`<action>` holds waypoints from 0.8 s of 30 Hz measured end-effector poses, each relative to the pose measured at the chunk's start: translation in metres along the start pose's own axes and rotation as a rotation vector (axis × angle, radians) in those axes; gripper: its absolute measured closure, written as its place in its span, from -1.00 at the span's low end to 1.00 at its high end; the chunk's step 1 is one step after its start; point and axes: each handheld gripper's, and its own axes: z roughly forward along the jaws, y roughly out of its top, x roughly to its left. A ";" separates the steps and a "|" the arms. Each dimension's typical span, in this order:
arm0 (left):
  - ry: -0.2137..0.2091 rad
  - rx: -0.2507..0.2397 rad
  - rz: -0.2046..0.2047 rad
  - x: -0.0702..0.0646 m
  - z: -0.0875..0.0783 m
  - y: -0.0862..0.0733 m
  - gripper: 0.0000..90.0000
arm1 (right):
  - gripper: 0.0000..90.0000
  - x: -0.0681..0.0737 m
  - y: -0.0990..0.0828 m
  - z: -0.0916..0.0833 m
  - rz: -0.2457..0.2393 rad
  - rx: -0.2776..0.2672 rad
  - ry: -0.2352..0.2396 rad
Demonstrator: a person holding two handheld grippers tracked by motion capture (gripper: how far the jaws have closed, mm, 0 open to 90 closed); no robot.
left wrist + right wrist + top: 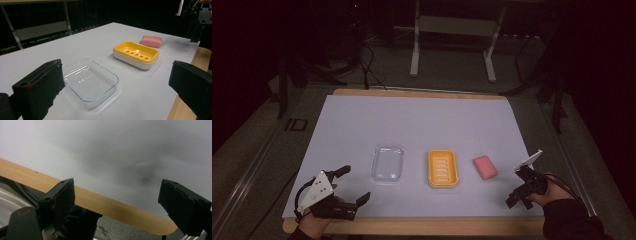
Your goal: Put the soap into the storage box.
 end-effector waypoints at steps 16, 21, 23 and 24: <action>-0.001 0.000 -0.004 0.000 0.000 0.000 -1.00 | -0.60 0.022 0.012 -0.001 -0.200 0.001 -0.032; -0.002 -0.001 -0.006 0.000 0.000 0.000 -1.00 | -0.64 0.029 0.018 -0.006 -0.256 -0.027 -0.048; -0.002 -0.001 -0.006 0.001 0.000 0.000 -1.00 | -0.66 0.031 0.021 -0.006 -0.280 -0.029 -0.060; -0.002 0.000 -0.006 0.001 0.000 0.000 -1.00 | -0.67 0.033 0.023 -0.006 -0.298 -0.033 -0.066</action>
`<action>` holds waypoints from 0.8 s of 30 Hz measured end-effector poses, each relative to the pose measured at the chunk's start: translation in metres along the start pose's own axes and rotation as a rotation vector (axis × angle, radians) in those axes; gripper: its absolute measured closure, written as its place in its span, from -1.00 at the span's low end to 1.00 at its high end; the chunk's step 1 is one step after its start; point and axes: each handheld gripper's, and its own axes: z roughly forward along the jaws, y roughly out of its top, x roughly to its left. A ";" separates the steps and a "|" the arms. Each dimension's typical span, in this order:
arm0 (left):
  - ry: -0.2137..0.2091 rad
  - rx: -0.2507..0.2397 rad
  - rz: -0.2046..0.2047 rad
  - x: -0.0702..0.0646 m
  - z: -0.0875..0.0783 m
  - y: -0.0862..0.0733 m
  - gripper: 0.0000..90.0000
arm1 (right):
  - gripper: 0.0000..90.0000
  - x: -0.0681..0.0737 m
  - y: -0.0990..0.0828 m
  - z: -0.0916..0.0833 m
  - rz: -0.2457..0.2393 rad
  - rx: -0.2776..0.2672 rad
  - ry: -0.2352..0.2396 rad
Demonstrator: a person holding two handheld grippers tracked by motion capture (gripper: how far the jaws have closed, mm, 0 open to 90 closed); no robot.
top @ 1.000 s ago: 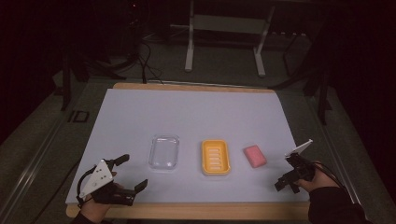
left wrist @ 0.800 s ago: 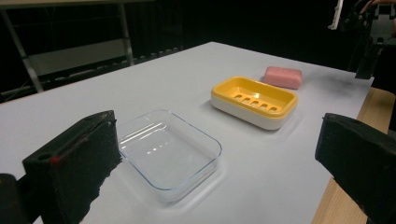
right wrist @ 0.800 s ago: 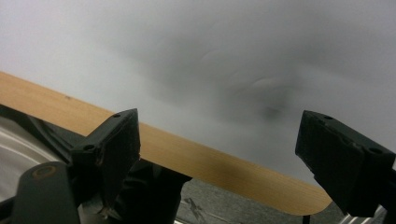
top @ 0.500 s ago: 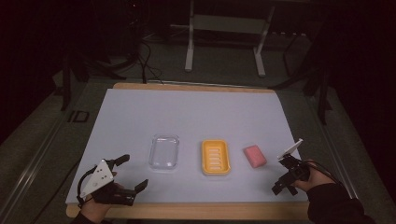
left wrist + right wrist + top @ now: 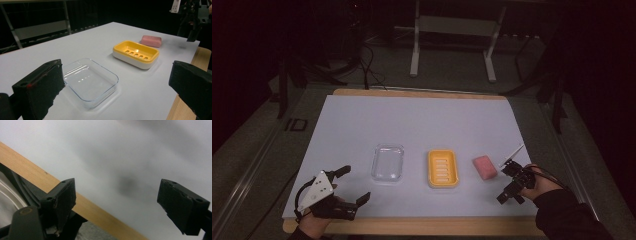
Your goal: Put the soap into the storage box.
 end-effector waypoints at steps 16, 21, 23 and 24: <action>-0.002 -0.003 -0.004 0.001 0.000 0.000 -1.00 | -0.74 0.002 0.026 0.005 -0.050 -0.033 -0.002; -0.005 -0.003 -0.005 0.001 0.000 0.000 -1.00 | -0.74 -0.001 0.034 0.005 -0.012 -0.047 0.000; -0.004 -0.003 -0.004 0.001 0.000 0.000 -1.00 | -0.75 0.000 0.038 0.006 -0.007 -0.042 -0.011; -0.005 -0.003 -0.005 0.001 0.000 0.000 -1.00 | -0.75 0.000 0.039 0.006 -0.002 -0.041 -0.018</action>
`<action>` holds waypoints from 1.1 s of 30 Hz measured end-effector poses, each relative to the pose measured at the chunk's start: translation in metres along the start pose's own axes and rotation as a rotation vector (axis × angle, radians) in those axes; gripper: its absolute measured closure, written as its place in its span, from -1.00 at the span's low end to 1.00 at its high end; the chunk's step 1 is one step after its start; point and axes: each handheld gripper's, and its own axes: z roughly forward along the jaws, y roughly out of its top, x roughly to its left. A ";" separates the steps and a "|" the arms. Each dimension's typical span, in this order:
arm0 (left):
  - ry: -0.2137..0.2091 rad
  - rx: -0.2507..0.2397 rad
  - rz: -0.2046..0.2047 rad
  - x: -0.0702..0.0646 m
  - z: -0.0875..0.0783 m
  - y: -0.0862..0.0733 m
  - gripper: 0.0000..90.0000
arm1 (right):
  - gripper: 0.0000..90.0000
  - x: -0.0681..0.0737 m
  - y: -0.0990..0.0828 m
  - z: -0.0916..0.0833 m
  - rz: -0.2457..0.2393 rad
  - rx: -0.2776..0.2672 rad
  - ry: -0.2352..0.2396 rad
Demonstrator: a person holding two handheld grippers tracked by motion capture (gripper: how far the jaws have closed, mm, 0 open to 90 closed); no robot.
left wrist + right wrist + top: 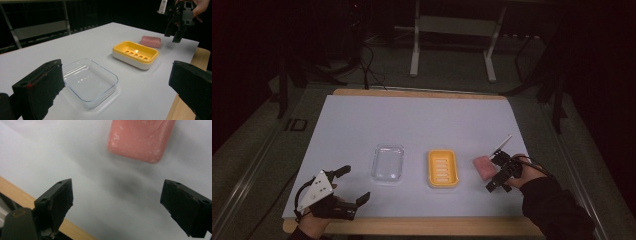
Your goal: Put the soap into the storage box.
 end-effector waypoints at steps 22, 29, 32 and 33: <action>-0.006 0.002 0.000 0.000 0.000 0.000 -1.00 | -0.75 -0.004 0.025 -0.004 -0.017 -0.092 -0.056; -0.013 -0.003 -0.003 0.000 0.000 0.000 -1.00 | -0.72 -0.002 0.036 -0.003 -0.047 -0.167 -0.077; -0.013 -0.001 -0.003 0.000 0.000 0.000 -1.00 | -0.71 -0.002 0.040 0.000 -0.048 -0.193 -0.067; -0.013 -0.002 -0.003 0.000 0.000 0.000 -1.00 | -0.71 -0.003 0.041 0.001 -0.038 -0.194 -0.059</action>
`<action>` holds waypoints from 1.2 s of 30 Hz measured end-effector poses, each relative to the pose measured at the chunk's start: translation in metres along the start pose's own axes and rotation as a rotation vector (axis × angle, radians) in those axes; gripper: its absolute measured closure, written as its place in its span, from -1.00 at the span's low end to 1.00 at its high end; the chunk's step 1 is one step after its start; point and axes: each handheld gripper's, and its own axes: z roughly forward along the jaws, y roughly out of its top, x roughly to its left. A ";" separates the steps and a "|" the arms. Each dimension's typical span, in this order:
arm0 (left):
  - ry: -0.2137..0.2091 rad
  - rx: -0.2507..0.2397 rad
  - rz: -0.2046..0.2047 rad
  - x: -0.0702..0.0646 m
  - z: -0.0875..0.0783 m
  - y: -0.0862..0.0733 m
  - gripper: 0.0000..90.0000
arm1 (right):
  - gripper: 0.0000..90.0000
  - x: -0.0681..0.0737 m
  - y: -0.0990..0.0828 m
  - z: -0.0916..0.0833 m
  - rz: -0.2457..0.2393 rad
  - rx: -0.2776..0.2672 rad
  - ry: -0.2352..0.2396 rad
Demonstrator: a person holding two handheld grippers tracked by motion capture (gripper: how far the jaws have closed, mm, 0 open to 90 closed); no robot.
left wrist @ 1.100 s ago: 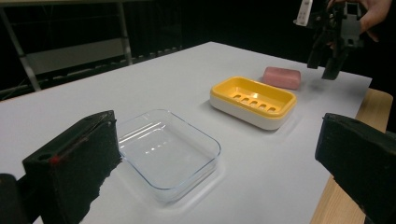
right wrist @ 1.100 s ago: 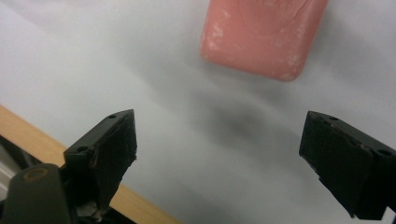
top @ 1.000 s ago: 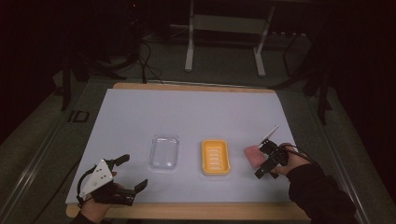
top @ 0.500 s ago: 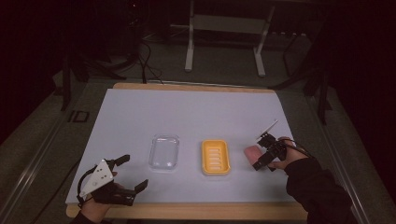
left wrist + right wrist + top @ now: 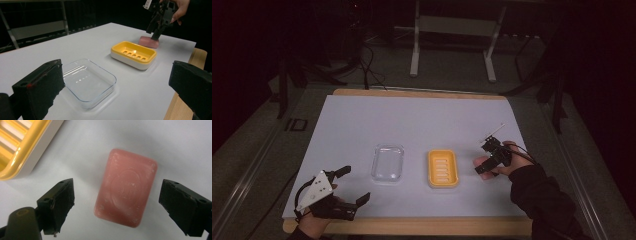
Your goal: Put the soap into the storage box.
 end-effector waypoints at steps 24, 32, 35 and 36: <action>-0.010 -0.003 0.000 0.000 0.000 0.000 -1.00 | -0.50 -0.012 -0.004 0.025 0.122 0.014 -0.004; -0.012 -0.006 -0.003 0.000 0.000 0.000 -1.00 | -0.33 -0.010 -0.001 0.030 0.144 0.048 -0.031; -0.013 -0.007 -0.006 0.000 0.000 0.000 -1.00 | -0.31 -0.009 0.000 0.032 0.158 0.054 -0.038; -0.013 -0.007 -0.006 0.000 0.000 0.000 -1.00 | -0.30 -0.009 0.000 0.032 0.161 0.051 -0.041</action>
